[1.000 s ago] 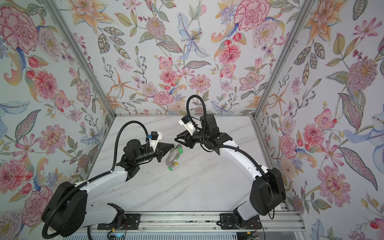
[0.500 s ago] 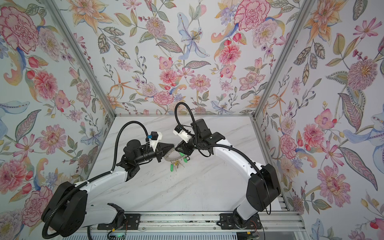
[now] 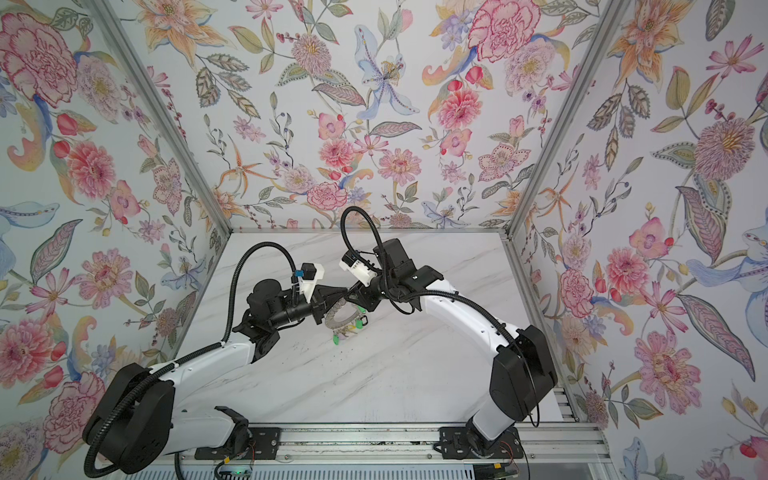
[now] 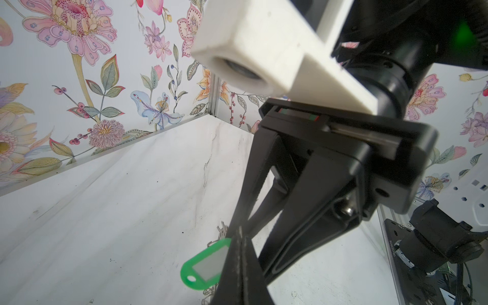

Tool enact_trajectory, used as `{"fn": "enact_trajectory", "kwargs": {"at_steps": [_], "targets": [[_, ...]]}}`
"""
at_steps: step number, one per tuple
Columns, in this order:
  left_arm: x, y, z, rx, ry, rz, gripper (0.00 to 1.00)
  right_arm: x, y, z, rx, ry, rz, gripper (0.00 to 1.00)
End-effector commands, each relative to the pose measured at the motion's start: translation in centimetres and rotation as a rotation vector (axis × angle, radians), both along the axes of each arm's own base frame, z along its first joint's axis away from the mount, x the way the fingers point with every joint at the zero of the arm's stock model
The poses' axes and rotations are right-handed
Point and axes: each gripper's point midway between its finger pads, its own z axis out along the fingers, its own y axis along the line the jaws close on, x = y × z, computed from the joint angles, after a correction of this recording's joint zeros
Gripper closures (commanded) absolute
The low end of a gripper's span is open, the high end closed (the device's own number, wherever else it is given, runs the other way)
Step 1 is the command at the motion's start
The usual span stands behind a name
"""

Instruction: Remove the keys from the keyring

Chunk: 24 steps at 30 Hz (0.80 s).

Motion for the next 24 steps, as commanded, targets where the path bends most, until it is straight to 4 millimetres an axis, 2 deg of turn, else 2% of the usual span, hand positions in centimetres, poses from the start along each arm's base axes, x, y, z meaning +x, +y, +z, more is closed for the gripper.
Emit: {"fn": "enact_trajectory", "kwargs": {"at_steps": [1,8,15,21,24], "targets": [[-0.6,-0.1,1.9,-0.029,-0.072,-0.012,1.00,0.9,0.3,0.3,-0.003,-0.025,-0.020,0.83],[-0.5,0.1,1.4,-0.006,-0.067,0.003,1.00,1.0,-0.6,0.1,-0.007,-0.022,-0.029,0.99],[0.6,1.0,0.6,0.050,-0.063,0.078,1.00,0.8,-1.5,0.1,-0.007,-0.034,-0.032,1.00],[2.1,2.9,-0.3,0.073,-0.034,0.180,1.00,0.1,-1.8,0.3,0.004,-0.055,-0.011,1.00],[2.4,3.7,-0.4,0.072,-0.025,0.220,1.00,1.0,-2.6,0.7,0.026,-0.064,-0.042,1.00]]}}
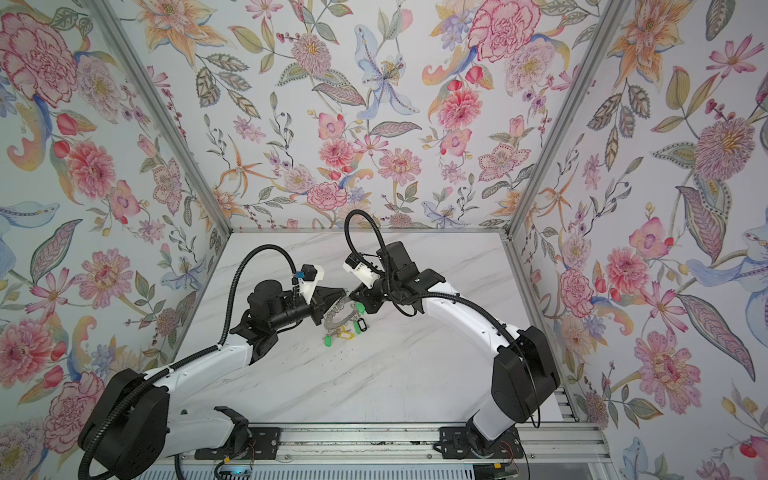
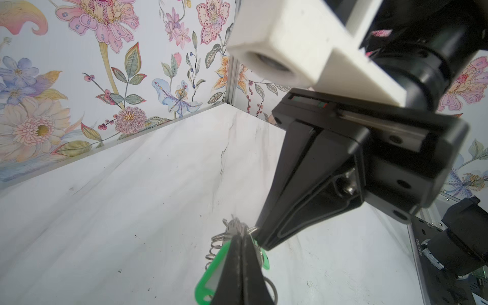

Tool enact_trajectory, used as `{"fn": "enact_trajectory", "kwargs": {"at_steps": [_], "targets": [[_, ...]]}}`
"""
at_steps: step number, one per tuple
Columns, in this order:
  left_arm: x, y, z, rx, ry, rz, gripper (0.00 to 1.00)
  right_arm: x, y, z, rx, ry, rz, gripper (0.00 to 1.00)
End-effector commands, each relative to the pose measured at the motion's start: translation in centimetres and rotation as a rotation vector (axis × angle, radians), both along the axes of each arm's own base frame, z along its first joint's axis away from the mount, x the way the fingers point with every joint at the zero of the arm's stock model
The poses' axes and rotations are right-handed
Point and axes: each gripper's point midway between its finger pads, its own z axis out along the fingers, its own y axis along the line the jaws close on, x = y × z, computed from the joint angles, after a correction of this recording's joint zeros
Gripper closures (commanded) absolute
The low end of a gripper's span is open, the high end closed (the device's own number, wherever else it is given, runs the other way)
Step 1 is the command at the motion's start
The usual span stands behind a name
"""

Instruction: Remove the keys from the keyring

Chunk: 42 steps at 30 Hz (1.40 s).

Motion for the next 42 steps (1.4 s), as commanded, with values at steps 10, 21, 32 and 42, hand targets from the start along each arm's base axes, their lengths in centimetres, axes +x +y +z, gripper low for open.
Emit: {"fn": "enact_trajectory", "kwargs": {"at_steps": [10,21,32,42], "targets": [[1.5,1.5,-0.6,-0.013,0.007,0.075,1.00,1.4,-1.9,4.4,0.249,-0.186,-0.123,1.00],[-0.1,0.3,0.2,-0.133,0.025,-0.036,1.00,1.9,-2.6,7.9,0.575,-0.287,-0.236,1.00],[-1.4,-0.6,2.6,-0.208,0.017,-0.082,1.00,2.7,-3.5,10.8,0.866,-0.310,-0.344,1.00],[-0.8,-0.4,2.5,-0.213,0.022,-0.050,0.87,2.9,-4.5,12.8,1.059,-0.283,-0.384,1.00]]}}
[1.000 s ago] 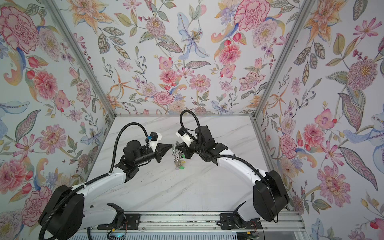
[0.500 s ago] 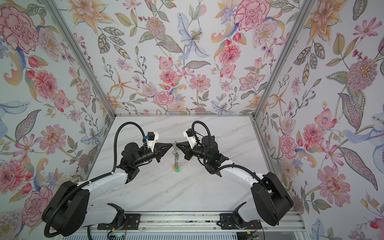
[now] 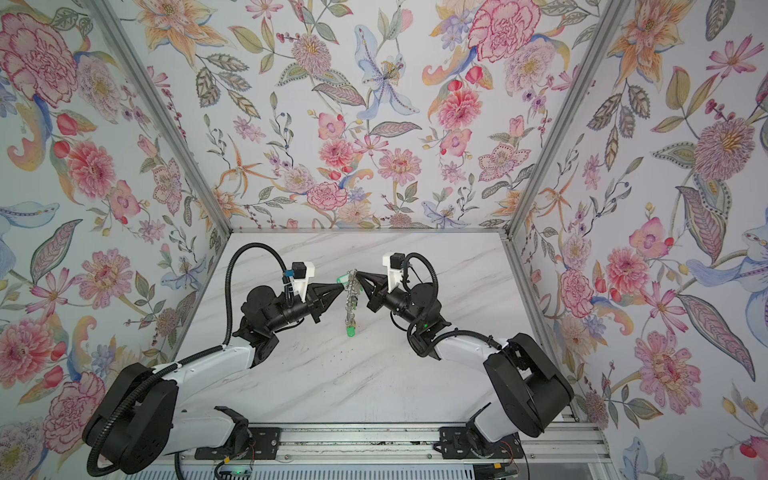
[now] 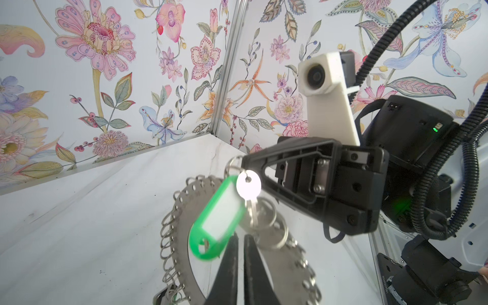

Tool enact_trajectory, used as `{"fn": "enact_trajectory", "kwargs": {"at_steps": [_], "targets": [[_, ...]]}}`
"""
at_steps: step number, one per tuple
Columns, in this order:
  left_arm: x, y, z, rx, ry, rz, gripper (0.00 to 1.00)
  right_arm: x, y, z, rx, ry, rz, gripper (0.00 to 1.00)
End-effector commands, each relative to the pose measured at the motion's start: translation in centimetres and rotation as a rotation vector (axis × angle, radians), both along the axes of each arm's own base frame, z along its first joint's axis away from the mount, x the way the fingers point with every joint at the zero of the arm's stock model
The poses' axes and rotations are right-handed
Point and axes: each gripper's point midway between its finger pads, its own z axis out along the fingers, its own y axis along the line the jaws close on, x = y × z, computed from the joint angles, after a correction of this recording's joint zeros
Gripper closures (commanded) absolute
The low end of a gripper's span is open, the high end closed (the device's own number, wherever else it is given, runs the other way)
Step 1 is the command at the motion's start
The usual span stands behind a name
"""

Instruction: Remove the keys from the keyring

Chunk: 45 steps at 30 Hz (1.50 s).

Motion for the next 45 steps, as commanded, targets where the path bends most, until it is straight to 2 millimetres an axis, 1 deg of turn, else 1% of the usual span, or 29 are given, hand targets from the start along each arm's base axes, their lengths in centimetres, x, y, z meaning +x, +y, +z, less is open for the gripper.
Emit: {"fn": "enact_trajectory", "kwargs": {"at_steps": [1,4,6,7,9,10,11,13,14,17,20,22,23,24,29,32,37,42,45], "targets": [[-0.2,-0.1,0.2,-0.010,0.005,-0.010,0.87,0.3,-1.8,5.8,0.227,-0.104,-0.047,1.00],[0.0,-0.3,-0.1,-0.004,0.012,-0.017,0.86,0.3,-1.5,6.1,0.238,-0.111,-0.028,1.00],[0.1,-0.4,0.2,-0.006,0.009,-0.021,0.86,0.3,-0.9,6.0,0.222,-0.111,-0.003,1.00],[0.2,-0.3,0.3,0.004,0.005,-0.011,0.84,0.3,-0.7,5.9,0.209,-0.110,0.012,1.00],[0.7,0.2,0.7,0.042,-0.014,0.034,0.73,0.1,-0.2,5.4,0.156,-0.112,0.037,1.00],[1.0,0.4,1.0,0.066,-0.025,0.060,0.71,0.0,0.1,5.0,0.115,-0.114,0.049,1.00],[1.2,0.8,1.5,0.082,-0.039,0.082,0.69,-0.1,0.4,4.5,0.079,-0.112,0.058,1.00],[1.4,1.4,2.6,0.101,-0.068,0.122,0.60,-0.3,0.9,3.6,-0.006,-0.109,0.078,1.00],[1.5,1.8,3.1,0.100,-0.082,0.138,0.58,-0.6,1.2,3.2,-0.049,-0.113,0.092,1.00],[1.6,2.5,4.4,0.085,-0.107,0.159,0.55,-1.1,1.6,2.1,-0.182,-0.137,0.090,1.00],[1.5,2.2,5.1,0.071,-0.111,0.136,0.54,-1.2,1.1,1.7,-0.254,-0.148,0.069,1.00],[1.6,1.7,5.0,0.067,-0.105,0.108,0.52,-1.4,0.9,1.6,-0.290,-0.160,0.061,1.00],[1.7,1.5,4.9,0.068,-0.098,0.098,0.52,-2.2,1.5,1.6,-0.301,-0.171,0.081,1.00],[1.7,1.2,4.8,0.067,-0.090,0.083,0.52,-2.4,1.7,1.6,-0.309,-0.176,0.087,1.00],[1.8,0.4,5.2,0.040,-0.080,0.037,0.52,-3.1,2.2,1.5,-0.344,-0.189,0.105,1.00],[1.8,-0.1,4.9,0.042,-0.070,0.022,0.55,-3.2,2.2,1.7,-0.342,-0.193,0.098,1.00],[1.6,-0.5,3.9,0.046,-0.048,0.002,0.67,-3.5,2.3,2.0,-0.328,-0.204,0.098,1.00],[1.4,-0.8,2.2,0.055,-0.013,-0.007,0.68,-3.5,2.0,2.7,-0.297,-0.213,0.088,1.00],[1.0,-0.8,1.9,0.053,-0.009,-0.008,0.68,-3.2,1.9,3.1,-0.288,-0.206,0.078,1.00]]}}
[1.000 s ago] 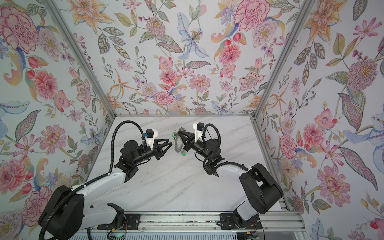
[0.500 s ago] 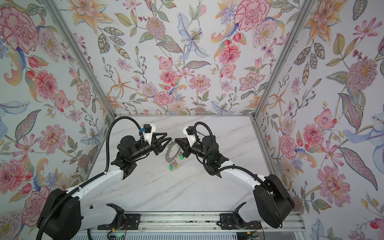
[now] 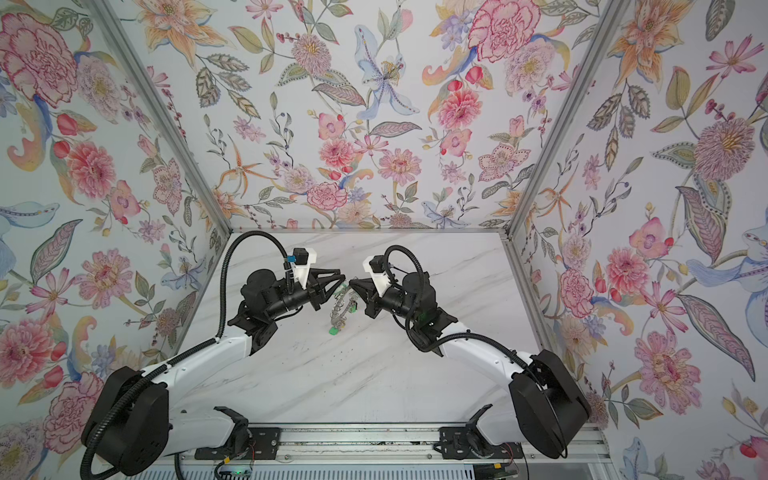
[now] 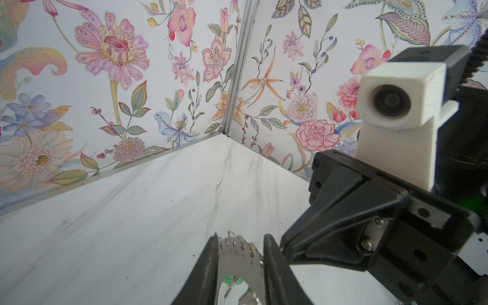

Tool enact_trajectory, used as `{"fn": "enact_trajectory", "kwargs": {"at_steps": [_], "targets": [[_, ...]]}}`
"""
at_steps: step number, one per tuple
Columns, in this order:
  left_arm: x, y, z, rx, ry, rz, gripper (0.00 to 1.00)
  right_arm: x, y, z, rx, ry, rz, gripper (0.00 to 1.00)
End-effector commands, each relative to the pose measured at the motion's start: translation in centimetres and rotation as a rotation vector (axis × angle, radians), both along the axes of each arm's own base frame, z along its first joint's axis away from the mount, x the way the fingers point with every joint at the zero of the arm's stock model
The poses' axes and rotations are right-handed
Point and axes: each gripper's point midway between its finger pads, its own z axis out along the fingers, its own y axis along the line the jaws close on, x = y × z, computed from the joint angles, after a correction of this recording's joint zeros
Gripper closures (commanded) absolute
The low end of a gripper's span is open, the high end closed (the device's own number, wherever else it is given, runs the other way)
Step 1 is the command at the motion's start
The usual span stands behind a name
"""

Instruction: Remove the keys from the keyring

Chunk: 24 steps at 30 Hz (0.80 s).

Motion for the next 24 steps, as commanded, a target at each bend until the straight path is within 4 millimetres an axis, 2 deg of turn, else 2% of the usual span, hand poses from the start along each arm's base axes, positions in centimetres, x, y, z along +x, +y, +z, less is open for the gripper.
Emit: {"fn": "enact_trajectory", "kwargs": {"at_steps": [1,10,15,24], "targets": [[-0.9,-0.5,-0.6,-0.008,0.004,-0.035,0.68,-0.1,-0.5,4.7,0.099,-0.098,-0.016,1.00],[-2.1,-1.3,-1.5,-0.008,0.025,-0.085,0.66,1.0,-0.8,4.8,0.147,-0.068,-0.030,1.00],[-2.3,-1.1,-1.5,-0.007,0.016,-0.081,0.64,1.3,-1.1,4.7,0.164,-0.049,-0.035,1.00],[-1.1,0.4,0.2,0.060,-0.055,0.024,0.57,0.8,-0.8,4.3,0.127,-0.037,0.004,1.00]]}}
